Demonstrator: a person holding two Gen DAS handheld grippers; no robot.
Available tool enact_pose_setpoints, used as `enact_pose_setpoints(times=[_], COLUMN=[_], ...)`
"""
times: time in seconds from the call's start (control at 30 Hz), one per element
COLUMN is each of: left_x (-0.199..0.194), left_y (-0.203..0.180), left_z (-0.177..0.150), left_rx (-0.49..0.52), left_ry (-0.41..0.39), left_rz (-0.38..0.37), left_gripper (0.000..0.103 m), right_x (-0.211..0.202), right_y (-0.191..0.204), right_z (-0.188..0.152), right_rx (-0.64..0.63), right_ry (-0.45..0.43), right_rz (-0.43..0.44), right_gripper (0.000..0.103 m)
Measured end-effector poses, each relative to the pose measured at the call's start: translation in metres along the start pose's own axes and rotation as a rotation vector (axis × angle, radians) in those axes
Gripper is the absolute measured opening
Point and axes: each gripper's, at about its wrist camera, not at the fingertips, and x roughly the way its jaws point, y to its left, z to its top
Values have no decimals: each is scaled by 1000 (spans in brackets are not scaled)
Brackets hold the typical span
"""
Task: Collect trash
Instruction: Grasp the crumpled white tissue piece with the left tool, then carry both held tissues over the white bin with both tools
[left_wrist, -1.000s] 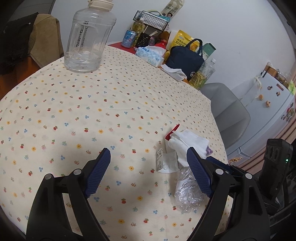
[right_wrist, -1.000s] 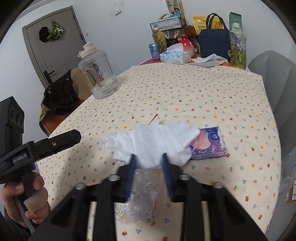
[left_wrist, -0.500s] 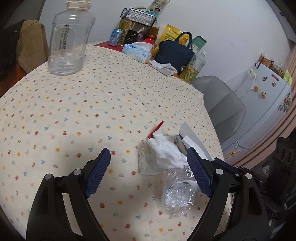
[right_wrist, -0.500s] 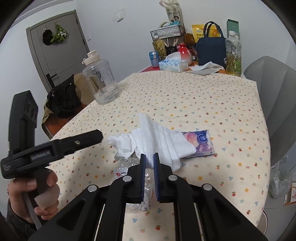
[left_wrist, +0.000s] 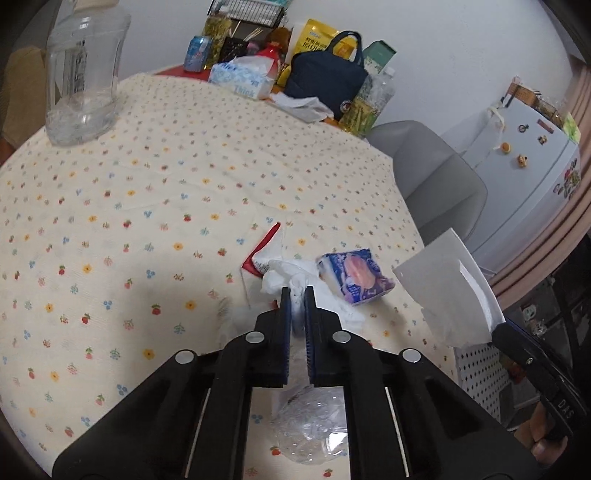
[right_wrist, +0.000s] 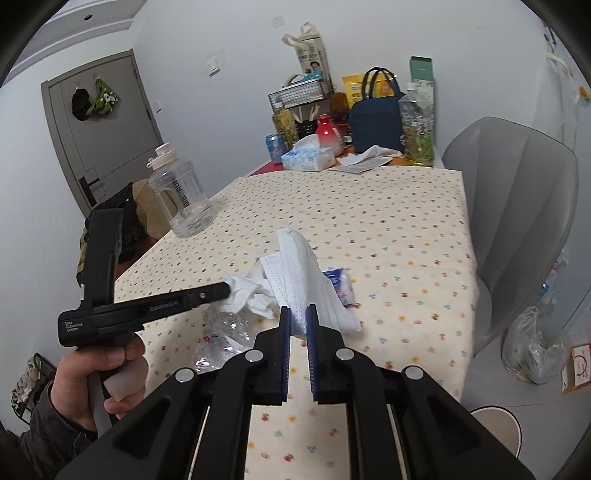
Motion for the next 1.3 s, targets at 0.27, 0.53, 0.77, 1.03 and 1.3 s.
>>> enact_pose_setpoints(times=[0.27,0.53,0.77,1.03,1.3], left_x=[-30,-32,-23,-10,5], left_y=[-25,-72,-95,-99,-117], left_z=[11,6,-6,-21,-24], left_rx=[54,130,171,200,227], left_ry=[-57,-55,-19,40,77], left_rz=[-40,-99,-107,-74,-70], left_gripper=[6,6,6,6,6], right_x=[-30,-58,-43,-15,-14], right_y=[-33,-54,-77,-84,-76], right_z=[-10,-23,-56,-90,-99], right_rx=[57,77,143,201,200], right_ry=[-38,-69,3,72,80], right_rz=[-50,-108,-67,12,74], right_gripper=[9,9,9,9,9])
